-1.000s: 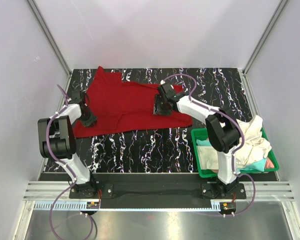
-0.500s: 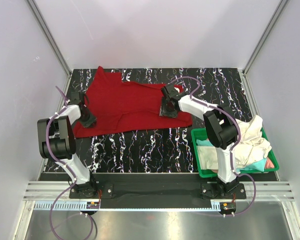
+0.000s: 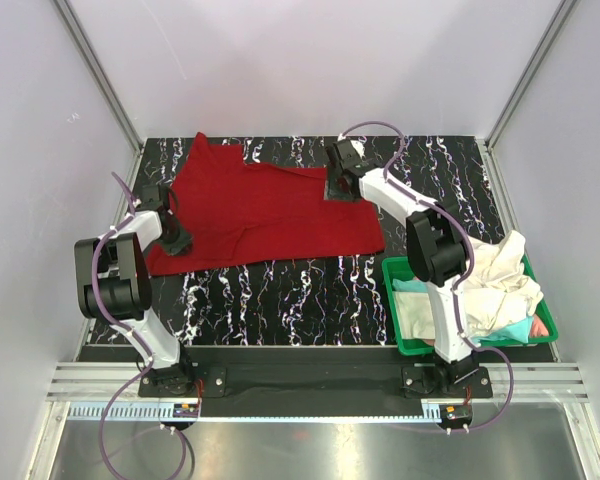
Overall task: Fold and stack the t-shirts
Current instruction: Fold the tshirt
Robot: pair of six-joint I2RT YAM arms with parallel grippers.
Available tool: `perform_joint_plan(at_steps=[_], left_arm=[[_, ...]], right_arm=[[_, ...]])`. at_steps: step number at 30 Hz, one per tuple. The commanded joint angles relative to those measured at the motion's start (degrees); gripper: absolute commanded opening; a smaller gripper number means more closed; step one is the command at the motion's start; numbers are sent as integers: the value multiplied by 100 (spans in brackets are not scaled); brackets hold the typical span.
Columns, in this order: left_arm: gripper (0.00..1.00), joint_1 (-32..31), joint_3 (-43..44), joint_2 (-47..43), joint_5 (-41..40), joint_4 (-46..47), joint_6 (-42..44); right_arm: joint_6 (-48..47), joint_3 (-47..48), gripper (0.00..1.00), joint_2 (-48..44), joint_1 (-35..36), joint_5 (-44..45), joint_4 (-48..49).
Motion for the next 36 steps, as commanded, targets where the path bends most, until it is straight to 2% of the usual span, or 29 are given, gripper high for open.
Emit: perform_joint_plan(at_steps=[1, 8, 12, 13, 14, 18, 19, 26, 30, 34, 36], left_arm=[[20, 21, -198, -34, -263, -171, 168], [21, 21, -146, -306, -201, -330, 45], [21, 30, -67, -237, -280, -417, 53], [20, 30, -49, -219, -289, -487, 45], [20, 39, -40, -219, -298, -497, 53], [20, 65, -23, -149, -377, -496, 54], [20, 65, -14, -105, -377, -523, 62], [19, 127, -224, -139, -579, -479, 290], [20, 127, -391, -560, -719, -514, 571], [26, 127, -366, -1184, -799, -760, 625], [33, 127, -304, -1492, -808, -952, 555]], right_arm=[[-213, 119, 56, -461, -21, 140, -224], [-195, -1321, 56, -1377, -57, -72, -180], [-107, -2095, 51, -1720, -232, -89, -5], [-55, -2358, 49, -1807, -346, -115, 31], [-63, -2448, 39, -1817, -390, -263, 66], [-168, -2685, 16, -1808, -479, -239, 109], [-160, -2816, 14, -1817, -487, -221, 145], [-89, -3362, 13, -1747, -803, -335, 146], [-63, -3722, 13, -2159, -857, -274, -83], [-107, -3785, 14, -2485, -865, -203, -250], [-159, -3645, 14, -2485, -874, -256, -382]])
